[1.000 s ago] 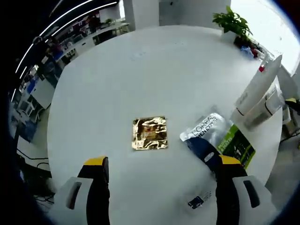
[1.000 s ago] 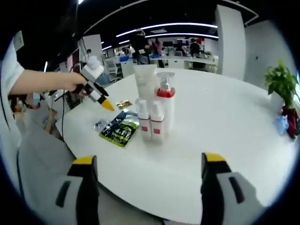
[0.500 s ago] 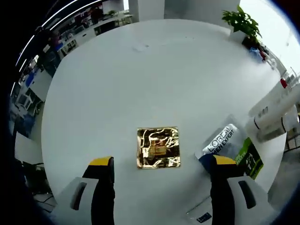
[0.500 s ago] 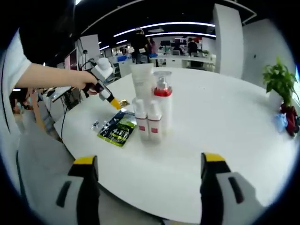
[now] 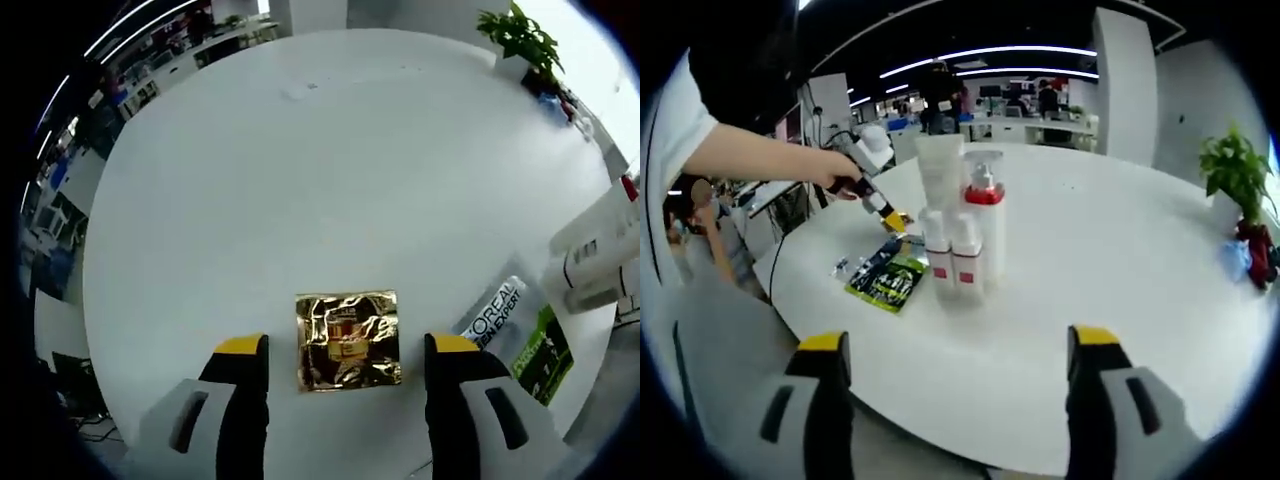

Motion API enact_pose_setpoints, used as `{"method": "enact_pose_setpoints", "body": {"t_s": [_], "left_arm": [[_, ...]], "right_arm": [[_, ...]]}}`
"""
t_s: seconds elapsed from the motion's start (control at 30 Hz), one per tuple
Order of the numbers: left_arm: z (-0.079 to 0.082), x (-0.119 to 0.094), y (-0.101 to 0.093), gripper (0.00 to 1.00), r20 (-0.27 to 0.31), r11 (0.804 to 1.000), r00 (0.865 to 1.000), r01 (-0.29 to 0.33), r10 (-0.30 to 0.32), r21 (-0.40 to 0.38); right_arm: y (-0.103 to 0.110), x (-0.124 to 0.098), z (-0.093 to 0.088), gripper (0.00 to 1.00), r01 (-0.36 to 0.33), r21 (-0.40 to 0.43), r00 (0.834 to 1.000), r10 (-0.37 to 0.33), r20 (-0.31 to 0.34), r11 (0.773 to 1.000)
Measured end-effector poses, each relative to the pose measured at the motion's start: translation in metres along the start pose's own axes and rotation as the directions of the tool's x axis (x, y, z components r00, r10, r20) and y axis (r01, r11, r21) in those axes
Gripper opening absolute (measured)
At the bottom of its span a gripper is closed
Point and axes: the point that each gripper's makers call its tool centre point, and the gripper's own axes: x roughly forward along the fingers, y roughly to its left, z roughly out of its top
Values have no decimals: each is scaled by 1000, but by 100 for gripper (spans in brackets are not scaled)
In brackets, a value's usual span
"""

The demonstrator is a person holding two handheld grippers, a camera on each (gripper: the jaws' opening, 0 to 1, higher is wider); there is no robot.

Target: Arrange the skincare products in the storage area until every visible bottle or jar stands upright without overlapping.

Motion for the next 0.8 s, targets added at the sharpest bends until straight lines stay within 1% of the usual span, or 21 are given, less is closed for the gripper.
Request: {"method": "enact_pose_setpoints", "body": {"t_s": [0.03, 0.2, 0.3, 0.43, 0.5, 0.6, 0.7, 0.8], "left_arm": [[0, -1, -3, 59, -2, 1000, 1000, 8, -8, -9], [1, -2, -3, 57, 7, 1000, 1000, 3, -3, -17], [0, -4, -4, 51, 16, 1000, 1000, 3, -3, -16], [0, -5, -6, 41, 32, 1000, 999, 2, -1, -18], [0, -5, -6, 38, 45, 1000, 999, -2, 3, -29], [-1, -6, -3, 37, 58, 999, 998, -4, 6, -43], [1, -6, -1, 36, 78, 997, 997, -6, 12, -77], [2, -9, -3, 35, 86, 996, 996, -5, 13, -90]], "right_arm": [[0, 0, 0, 90, 0, 1, 1000, 0, 0, 1000], [0, 1, 0, 89, 1, 0, 1000, -1, -2, 1000], [-1, 1, 0, 89, 0, 3, 1000, 0, -2, 1000], [-1, 0, 0, 88, 1, 5, 1000, -1, 0, 1000], [-1, 0, 1, 88, 2, 4, 1000, -2, 3, 1000], [-1, 0, 1, 88, 2, 5, 1000, -2, 5, 1000], [-1, 0, 2, 88, 5, 6, 1000, -5, 10, 1000], [-2, -1, 2, 88, 7, 8, 1000, -7, 14, 1000]]}}
